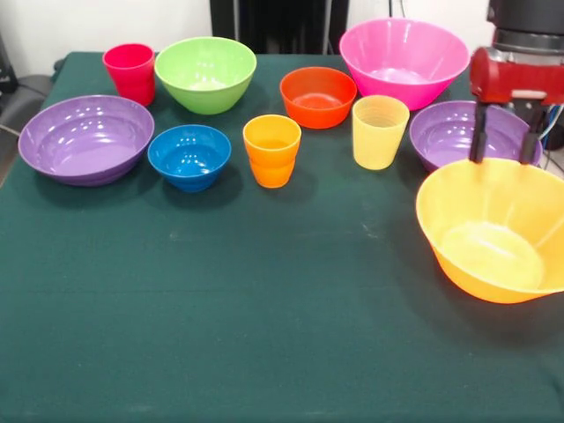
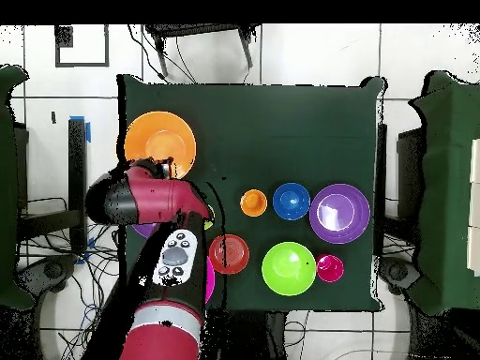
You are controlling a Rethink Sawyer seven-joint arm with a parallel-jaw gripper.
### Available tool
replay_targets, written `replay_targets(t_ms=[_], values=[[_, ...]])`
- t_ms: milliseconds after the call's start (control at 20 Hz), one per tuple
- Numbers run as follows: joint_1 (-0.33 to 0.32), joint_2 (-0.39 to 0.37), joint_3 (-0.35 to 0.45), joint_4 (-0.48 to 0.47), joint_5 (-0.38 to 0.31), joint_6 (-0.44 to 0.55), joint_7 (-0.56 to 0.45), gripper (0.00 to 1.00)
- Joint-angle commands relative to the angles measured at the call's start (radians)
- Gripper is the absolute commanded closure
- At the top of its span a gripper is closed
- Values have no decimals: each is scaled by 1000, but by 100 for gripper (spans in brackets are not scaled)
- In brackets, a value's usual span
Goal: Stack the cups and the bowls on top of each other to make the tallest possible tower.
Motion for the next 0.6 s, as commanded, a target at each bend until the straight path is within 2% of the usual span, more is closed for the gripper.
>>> replay_targets(t_ms=[50,200,350,600], values=[[23,186,89,-92,14,-84,167,0],[29,227,90,-109,2,-106,173,0],[71,275,31,-143,9,-138,187,0],[77,325,-4,-190,-9,-183,154,0]])
